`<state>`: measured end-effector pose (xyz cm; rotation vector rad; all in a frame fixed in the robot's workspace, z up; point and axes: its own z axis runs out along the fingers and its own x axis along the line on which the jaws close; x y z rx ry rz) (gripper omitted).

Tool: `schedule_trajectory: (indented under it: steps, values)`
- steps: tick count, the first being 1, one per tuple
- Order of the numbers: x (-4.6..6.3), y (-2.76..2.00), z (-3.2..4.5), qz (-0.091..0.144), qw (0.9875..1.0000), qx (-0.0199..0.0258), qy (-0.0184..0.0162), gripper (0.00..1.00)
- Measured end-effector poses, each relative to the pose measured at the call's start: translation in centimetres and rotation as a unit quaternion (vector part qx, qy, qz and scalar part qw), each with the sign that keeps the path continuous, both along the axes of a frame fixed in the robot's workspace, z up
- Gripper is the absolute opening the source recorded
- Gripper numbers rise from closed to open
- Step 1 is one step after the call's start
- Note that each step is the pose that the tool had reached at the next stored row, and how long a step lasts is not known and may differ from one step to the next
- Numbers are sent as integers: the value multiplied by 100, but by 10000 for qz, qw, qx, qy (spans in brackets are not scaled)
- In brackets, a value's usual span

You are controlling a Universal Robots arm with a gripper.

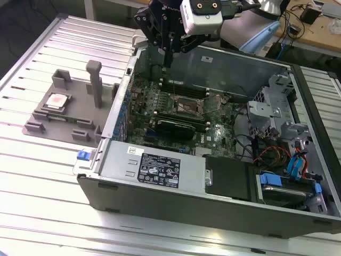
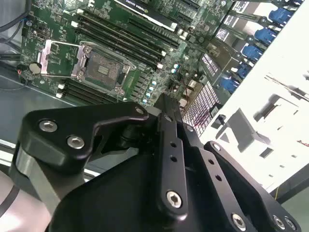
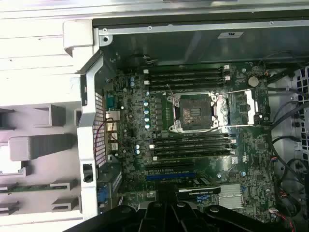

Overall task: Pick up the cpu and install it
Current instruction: 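Reach for the cpu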

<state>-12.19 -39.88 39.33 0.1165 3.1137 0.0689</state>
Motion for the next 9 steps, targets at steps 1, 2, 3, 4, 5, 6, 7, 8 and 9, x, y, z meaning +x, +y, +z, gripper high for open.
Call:
schedule_trajectory:
  steps: [1,2,3,4,5,6,7,8,9]
  values:
    - [0,0,0,0,10000,0,0,11]
    - [0,0,0,0,10000,0,0,11]
    - [0,0,0,0,10000,0,0,11]
    - [0,0,0,0,10000,0,0,11]
    - [0,0,0,0,10000,0,0,11]
    - [0,0,0,0,10000,0,0,11]
    - [0,0,0,0,10000,0,0,11]
    - [0,0,0,0,10000,0,0,11]
    - [-3,0,0,0,10000,0,0,11]
